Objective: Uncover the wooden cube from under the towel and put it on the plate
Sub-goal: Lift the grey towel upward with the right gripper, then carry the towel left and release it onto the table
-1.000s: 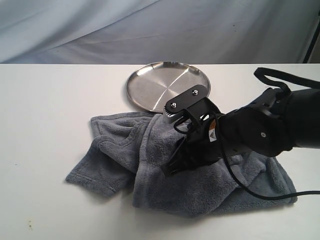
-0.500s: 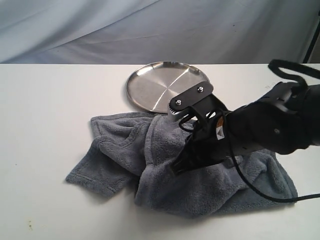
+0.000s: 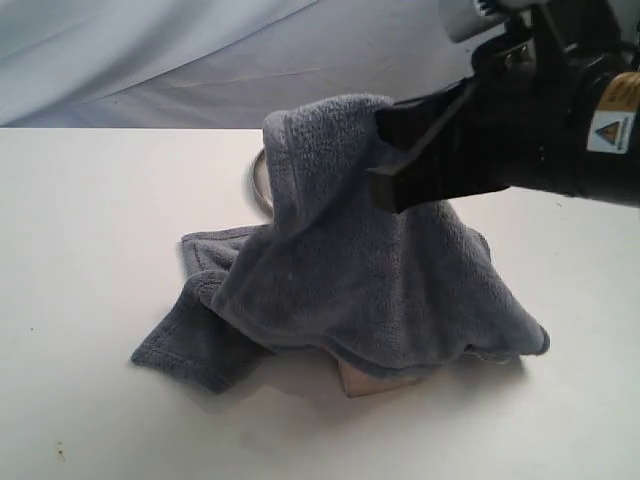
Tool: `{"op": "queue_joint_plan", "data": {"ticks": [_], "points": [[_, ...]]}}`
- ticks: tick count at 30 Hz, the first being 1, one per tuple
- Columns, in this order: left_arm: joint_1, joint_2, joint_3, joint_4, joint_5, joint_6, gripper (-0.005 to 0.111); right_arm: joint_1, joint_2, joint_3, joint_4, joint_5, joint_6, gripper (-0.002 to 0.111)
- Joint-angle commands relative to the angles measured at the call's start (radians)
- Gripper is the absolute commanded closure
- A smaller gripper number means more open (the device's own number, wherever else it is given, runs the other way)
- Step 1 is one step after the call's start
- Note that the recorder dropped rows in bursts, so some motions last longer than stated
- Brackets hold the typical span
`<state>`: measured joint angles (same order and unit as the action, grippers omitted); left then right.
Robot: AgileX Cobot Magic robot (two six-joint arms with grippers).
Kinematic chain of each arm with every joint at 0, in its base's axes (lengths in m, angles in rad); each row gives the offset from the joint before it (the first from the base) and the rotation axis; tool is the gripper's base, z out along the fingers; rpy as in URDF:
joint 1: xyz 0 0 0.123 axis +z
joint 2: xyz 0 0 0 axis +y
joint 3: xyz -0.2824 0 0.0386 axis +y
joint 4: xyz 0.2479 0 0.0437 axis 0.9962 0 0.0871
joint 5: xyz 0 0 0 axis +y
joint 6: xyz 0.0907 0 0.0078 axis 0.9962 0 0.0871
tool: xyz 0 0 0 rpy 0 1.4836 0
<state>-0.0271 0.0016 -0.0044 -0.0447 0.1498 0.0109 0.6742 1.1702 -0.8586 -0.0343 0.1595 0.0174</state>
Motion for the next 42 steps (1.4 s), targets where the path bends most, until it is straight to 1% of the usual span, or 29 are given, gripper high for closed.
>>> {"op": "queue_joint_plan", "data": {"ticks": [1,6,11,17,23,29,36,42], "points": [[-0.001,-0.002,0.004,0.001,-0.004,-0.002,0.105,0.005,-0.065,0.001,-0.011,-0.101,-0.059,0.108],[-0.001,-0.002,0.004,0.001,-0.004,-0.002,0.105,0.005,-0.074,0.001,-0.011,-0.254,-0.092,0.108],[-0.001,-0.002,0.004,0.001,-0.004,-0.002,0.105,0.005,-0.07,-0.014,-0.011,-0.486,-0.092,0.108],[-0.001,-0.002,0.004,0.001,-0.004,-0.002,0.105,0.008,0.045,-0.123,-0.011,-0.491,0.026,0.108],[-0.001,-0.002,0.004,0.001,-0.004,-0.002,0.105,0.093,0.203,-0.27,-0.011,-0.489,0.025,0.108],[-0.001,-0.002,0.004,0.001,-0.004,-0.002,0.105,0.135,0.307,-0.364,-0.011,-0.489,0.025,0.108],[-0.001,-0.002,0.004,0.001,-0.004,0.0,0.105,0.144,0.389,-0.376,-0.007,-0.498,0.03,0.108],[-0.001,-0.002,0.004,0.001,-0.004,0.0,0.105,0.154,0.442,-0.376,-0.007,-0.498,0.092,0.108]]}}
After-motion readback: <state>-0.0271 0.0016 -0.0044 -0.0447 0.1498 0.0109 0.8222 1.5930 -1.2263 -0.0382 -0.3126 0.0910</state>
